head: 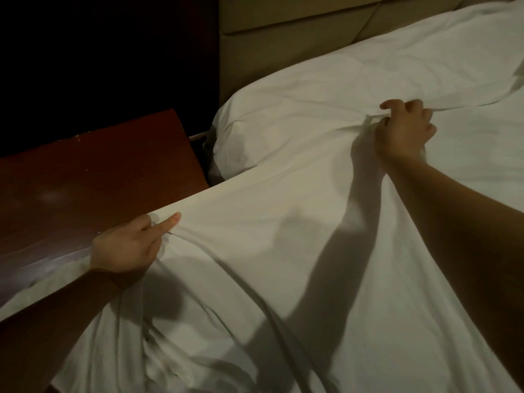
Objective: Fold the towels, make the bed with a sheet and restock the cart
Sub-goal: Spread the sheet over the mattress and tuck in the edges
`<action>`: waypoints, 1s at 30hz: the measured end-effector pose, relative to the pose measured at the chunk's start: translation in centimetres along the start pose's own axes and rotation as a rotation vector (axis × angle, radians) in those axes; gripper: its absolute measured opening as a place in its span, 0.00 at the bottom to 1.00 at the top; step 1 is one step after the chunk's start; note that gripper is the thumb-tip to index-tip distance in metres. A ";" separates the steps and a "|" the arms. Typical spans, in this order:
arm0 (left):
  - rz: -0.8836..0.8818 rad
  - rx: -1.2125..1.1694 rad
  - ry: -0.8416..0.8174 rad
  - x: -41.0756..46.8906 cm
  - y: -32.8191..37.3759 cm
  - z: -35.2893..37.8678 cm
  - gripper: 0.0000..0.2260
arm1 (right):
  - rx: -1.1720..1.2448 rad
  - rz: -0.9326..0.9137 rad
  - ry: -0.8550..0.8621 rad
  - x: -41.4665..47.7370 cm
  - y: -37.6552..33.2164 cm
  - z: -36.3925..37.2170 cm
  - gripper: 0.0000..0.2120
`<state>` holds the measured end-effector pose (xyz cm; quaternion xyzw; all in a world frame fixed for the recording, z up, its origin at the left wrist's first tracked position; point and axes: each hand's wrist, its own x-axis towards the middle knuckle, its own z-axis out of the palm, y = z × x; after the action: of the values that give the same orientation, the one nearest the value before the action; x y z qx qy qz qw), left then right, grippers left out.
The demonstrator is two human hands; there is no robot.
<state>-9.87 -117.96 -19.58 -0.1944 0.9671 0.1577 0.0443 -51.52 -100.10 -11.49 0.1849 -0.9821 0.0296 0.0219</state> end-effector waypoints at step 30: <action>0.059 -0.069 0.092 -0.2 -0.7 1.1 0.20 | 0.047 -0.346 0.079 -3.5 -0.3 1.0 0.17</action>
<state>-9.36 -118.18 -20.78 -0.1742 0.9675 0.1829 -0.0116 -48.21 -99.19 -12.62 0.3504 -0.9330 0.0554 0.0610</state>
